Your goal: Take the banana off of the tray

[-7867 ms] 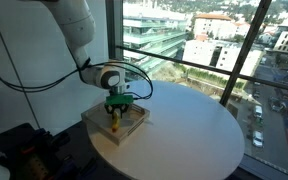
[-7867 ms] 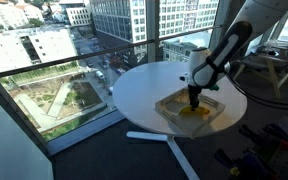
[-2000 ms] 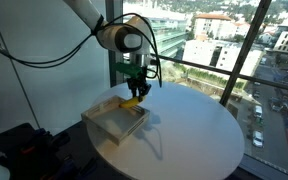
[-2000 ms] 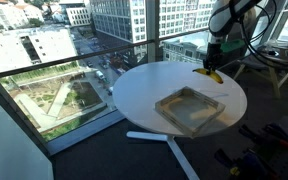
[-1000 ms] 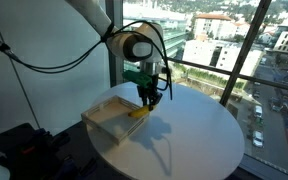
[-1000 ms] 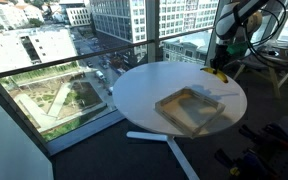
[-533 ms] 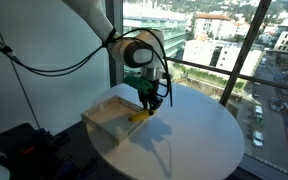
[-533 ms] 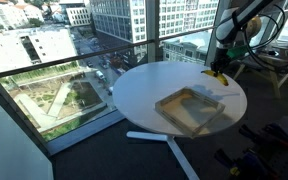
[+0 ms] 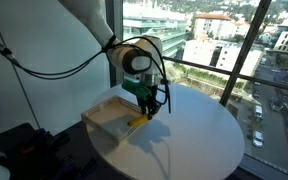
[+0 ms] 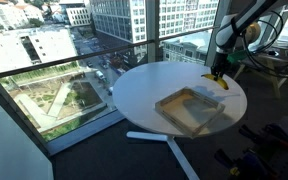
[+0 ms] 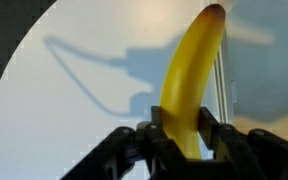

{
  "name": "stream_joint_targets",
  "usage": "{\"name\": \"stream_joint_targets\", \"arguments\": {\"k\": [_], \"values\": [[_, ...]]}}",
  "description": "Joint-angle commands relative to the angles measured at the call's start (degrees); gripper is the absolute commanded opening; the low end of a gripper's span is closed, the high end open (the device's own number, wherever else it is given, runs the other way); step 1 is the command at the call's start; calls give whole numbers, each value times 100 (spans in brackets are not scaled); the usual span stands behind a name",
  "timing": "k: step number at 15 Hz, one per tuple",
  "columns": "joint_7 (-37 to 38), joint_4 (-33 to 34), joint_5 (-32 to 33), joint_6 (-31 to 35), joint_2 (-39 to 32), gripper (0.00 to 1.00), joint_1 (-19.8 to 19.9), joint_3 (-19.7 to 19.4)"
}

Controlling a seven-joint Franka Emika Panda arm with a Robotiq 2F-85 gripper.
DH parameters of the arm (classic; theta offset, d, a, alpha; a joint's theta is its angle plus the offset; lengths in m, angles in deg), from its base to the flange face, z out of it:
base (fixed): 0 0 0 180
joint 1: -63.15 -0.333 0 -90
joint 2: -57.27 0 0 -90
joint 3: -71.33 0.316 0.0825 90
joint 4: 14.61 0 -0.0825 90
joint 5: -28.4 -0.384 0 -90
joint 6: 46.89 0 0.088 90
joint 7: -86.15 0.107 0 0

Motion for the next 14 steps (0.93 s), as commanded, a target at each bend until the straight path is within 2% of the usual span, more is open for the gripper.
{"name": "stream_joint_targets", "arguments": {"k": [1, 14], "values": [[-298, -120, -198, 194, 22, 16, 147, 85], [-528, -344, -321, 352, -102, 16, 283, 97]]}}
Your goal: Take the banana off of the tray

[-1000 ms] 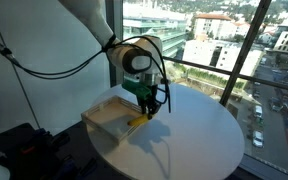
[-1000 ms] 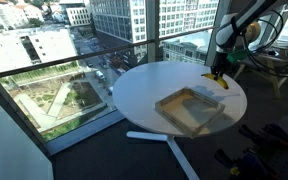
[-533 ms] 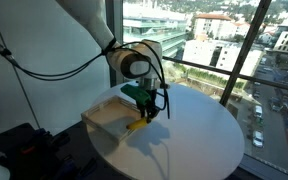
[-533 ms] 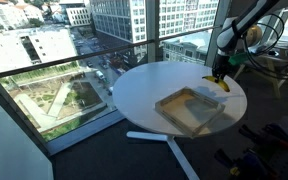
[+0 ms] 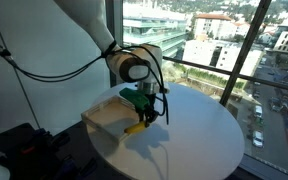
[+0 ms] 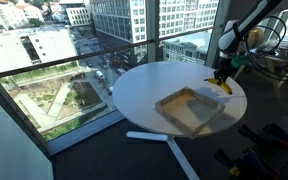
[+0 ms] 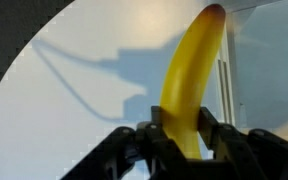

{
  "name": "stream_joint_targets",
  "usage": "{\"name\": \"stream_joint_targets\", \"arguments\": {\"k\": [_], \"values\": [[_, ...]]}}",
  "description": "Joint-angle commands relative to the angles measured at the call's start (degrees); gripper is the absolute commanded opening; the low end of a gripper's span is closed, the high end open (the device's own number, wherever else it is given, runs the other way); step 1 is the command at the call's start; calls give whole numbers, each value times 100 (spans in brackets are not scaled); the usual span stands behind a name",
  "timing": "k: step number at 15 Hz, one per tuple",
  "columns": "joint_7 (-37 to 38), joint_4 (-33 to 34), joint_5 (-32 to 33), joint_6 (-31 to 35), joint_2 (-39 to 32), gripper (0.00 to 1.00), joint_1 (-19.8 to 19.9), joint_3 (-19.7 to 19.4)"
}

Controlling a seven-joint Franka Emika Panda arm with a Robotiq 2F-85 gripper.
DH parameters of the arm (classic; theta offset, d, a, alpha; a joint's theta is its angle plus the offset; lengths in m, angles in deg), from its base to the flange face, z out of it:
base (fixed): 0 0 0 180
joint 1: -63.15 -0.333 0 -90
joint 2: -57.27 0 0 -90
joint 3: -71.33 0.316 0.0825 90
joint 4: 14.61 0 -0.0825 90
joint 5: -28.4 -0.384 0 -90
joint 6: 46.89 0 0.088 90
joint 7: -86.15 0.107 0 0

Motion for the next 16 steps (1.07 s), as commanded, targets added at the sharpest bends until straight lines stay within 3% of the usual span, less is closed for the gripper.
{"name": "stream_joint_targets", "arguments": {"k": [1, 13, 14, 15, 16], "values": [[-225, -62, -130, 182, -46, 16, 129, 90], [-180, 1, -66, 440, -382, 16, 171, 88], [-178, 4, -70, 440, -387, 31, 178, 89], [-178, 4, -70, 439, -389, 64, 181, 91], [-176, 3, -74, 430, -388, 65, 183, 93]]}}
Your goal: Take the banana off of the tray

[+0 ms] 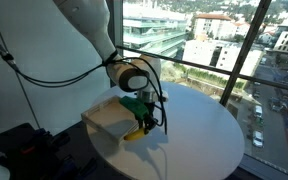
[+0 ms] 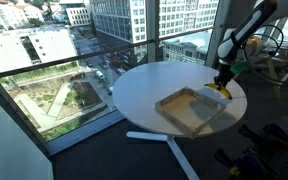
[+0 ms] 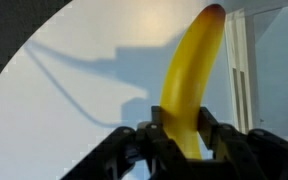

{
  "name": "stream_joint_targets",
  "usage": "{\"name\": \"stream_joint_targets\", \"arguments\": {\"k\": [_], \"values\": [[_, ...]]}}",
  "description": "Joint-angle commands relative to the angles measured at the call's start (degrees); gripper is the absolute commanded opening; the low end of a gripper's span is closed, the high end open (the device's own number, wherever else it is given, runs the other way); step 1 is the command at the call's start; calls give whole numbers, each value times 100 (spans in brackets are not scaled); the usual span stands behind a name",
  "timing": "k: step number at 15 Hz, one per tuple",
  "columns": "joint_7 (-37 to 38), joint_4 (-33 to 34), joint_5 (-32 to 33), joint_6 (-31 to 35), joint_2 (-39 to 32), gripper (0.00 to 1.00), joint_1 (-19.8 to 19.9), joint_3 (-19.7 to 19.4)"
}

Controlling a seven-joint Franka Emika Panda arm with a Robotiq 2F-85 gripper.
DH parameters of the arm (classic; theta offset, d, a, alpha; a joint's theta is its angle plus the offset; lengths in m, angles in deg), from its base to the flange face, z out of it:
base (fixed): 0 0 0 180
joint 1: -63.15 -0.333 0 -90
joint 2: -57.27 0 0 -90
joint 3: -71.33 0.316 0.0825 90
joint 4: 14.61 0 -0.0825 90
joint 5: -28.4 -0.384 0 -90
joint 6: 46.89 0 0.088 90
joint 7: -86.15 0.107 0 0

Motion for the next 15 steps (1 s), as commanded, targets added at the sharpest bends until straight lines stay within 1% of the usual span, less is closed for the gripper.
{"name": "stream_joint_targets", "arguments": {"k": [1, 5, 6, 15], "values": [[-166, 33, -75, 35, 8, 69, 135, 94], [-168, 33, -79, 24, 12, 99, 139, 97], [-167, 33, -81, 23, 12, 100, 139, 99], [-93, -11, -17, -107, 149, 100, 63, 77]]}}
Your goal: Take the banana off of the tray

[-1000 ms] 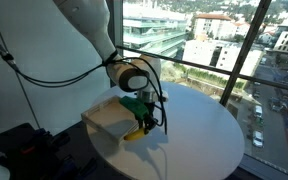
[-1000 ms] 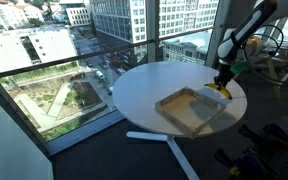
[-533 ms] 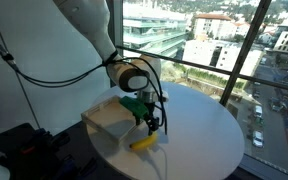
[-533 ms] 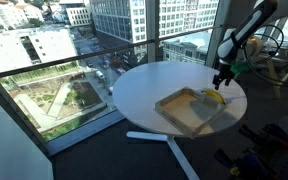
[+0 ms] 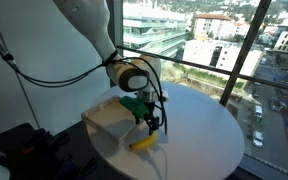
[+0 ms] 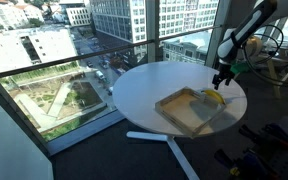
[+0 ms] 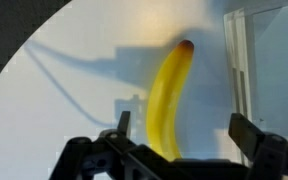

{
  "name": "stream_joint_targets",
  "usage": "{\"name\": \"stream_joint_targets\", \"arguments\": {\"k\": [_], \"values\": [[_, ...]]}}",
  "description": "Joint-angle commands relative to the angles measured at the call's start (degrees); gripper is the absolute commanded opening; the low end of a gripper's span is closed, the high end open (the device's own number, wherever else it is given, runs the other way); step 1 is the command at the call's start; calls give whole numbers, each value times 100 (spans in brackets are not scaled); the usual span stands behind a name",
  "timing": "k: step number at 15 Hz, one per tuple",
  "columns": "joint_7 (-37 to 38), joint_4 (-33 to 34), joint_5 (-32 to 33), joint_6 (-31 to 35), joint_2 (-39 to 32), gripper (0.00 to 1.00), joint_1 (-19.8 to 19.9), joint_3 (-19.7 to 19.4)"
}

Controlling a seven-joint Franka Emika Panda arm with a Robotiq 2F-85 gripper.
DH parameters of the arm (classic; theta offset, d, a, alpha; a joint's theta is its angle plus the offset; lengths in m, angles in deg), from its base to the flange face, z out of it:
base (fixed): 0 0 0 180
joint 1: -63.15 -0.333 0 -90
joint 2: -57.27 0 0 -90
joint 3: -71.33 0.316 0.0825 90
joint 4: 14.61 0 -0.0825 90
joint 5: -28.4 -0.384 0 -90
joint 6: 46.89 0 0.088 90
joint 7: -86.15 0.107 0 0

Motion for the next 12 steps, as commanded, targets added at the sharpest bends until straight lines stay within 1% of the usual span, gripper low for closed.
{"name": "stream_joint_targets", "arguments": {"k": [1, 7, 12], "values": [[-67, -16, 6, -120, 174, 100, 26, 58], [10, -23, 54, -248, 389, 100, -107, 63], [82, -53, 54, -537, 620, 100, -242, 80]]}}
